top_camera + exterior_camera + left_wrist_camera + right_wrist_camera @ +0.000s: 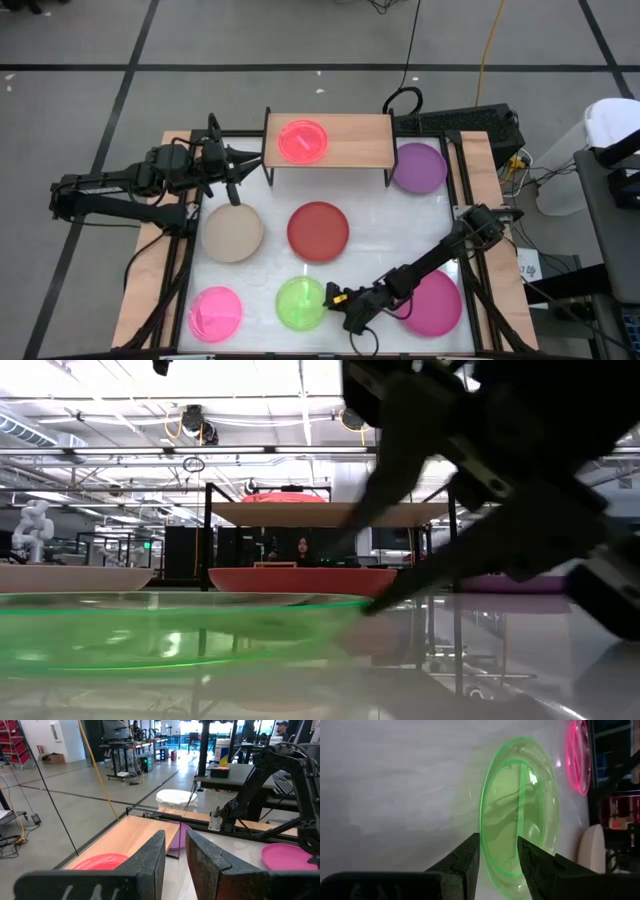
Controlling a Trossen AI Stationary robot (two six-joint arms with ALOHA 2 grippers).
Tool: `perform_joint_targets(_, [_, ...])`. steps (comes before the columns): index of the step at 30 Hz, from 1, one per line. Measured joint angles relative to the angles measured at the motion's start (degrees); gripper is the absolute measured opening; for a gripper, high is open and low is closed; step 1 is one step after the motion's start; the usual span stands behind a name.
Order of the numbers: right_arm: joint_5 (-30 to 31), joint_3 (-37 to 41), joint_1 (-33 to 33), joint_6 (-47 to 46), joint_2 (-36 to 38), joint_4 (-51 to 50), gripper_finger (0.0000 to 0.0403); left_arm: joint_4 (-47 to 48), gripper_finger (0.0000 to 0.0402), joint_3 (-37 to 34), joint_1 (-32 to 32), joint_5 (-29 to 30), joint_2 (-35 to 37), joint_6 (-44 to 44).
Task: Place and stack plates onto a shelf
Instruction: Stack the small green plate on top of the small pink plate on the shelf
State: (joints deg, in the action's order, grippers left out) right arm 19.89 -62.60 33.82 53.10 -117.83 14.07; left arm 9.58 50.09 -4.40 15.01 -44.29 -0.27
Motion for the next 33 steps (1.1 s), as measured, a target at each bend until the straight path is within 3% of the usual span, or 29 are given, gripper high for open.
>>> perform_joint_targets(5, [-0.18, -0.51, -0.11, 0.31, -0.12, -1.12, 0.0111, -0.02, 0.0083, 0.0, -0.02, 0.01, 0.02, 0.0])
perform_joint_targets(15, [-0.51, -0.51, -0.15, -0.08, -0.1, -3.33, 0.0058, -0.02, 0.0083, 0.0, -0.02, 0.0, 0.0, 0.0])
perform_joint_targets(24, [-0.63, -0.47, -0.26, -0.1, -0.1, -4.4, 0.005, -0.02, 0.0083, 0.0, -0.02, 0.01, 0.01, 0.0])
perform_joint_targets(29, [-0.49, -0.47, -0.26, -0.33, -0.1, -5.19, 0.0008, -0.02, 0.0083, 0.0, 0.0, 0.01, 0.0, 0.0])
perform_joint_targets(33, [1.32, -0.4, -0.26, -1.95, 0.39, -5.56, 0.0001, -0.02, 0.0083, 0.0, -0.01, 0.01, 0.01, -0.01])
